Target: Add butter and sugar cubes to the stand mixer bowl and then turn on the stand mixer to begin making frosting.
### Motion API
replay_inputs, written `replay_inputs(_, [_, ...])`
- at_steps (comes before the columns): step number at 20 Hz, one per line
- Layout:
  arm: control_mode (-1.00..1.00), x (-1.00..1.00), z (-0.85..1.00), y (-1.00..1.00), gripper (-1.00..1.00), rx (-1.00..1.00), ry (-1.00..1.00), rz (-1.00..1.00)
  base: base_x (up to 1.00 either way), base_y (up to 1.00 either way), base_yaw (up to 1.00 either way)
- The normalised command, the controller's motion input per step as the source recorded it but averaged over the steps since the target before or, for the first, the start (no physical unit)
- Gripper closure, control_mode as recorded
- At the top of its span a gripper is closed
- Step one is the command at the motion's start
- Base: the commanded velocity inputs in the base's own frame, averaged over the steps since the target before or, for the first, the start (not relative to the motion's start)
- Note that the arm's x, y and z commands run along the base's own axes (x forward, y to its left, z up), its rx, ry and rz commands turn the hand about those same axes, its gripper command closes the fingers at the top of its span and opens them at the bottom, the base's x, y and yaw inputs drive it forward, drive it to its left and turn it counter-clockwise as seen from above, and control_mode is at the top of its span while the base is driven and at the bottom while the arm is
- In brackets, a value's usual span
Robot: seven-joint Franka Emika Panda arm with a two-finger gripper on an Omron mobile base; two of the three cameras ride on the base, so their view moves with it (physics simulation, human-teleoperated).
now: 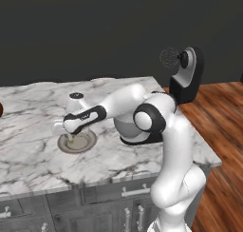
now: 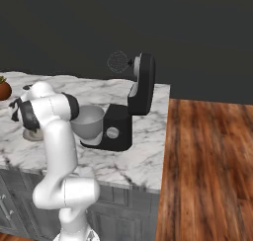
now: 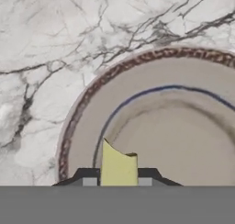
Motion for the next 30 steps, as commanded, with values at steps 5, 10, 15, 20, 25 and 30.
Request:
replay_inputs(5, [-1.0,-0.33,0.72,-0.06,1.0,0.0,-0.12,-0.12,0.0,0.0,0.0])
replay_inputs(10, [-1.0,-0.63,0.59,-0.37,1.0,0.0,-0.16,-0.15,0.0,0.0,0.0])
replay_inputs(15, [-1.0,-0.63,0.62,-0.58,1.0,0.04,-0.06,-0.18,0.0,0.0,0.0])
replay_inputs(20, [-1.0,-0.35,0.8,-0.61,1.0,0.07,0.0,-0.2,0.0,0.0,0.0])
replay_inputs(25, [-1.0,-0.22,0.87,-0.61,1.0,0.01,0.02,-0.11,0.0,0.0,0.0])
replay_inputs(30, [-1.0,-0.24,0.63,-0.48,1.0,-0.01,0.01,-0.01,0.0,0.0,0.0])
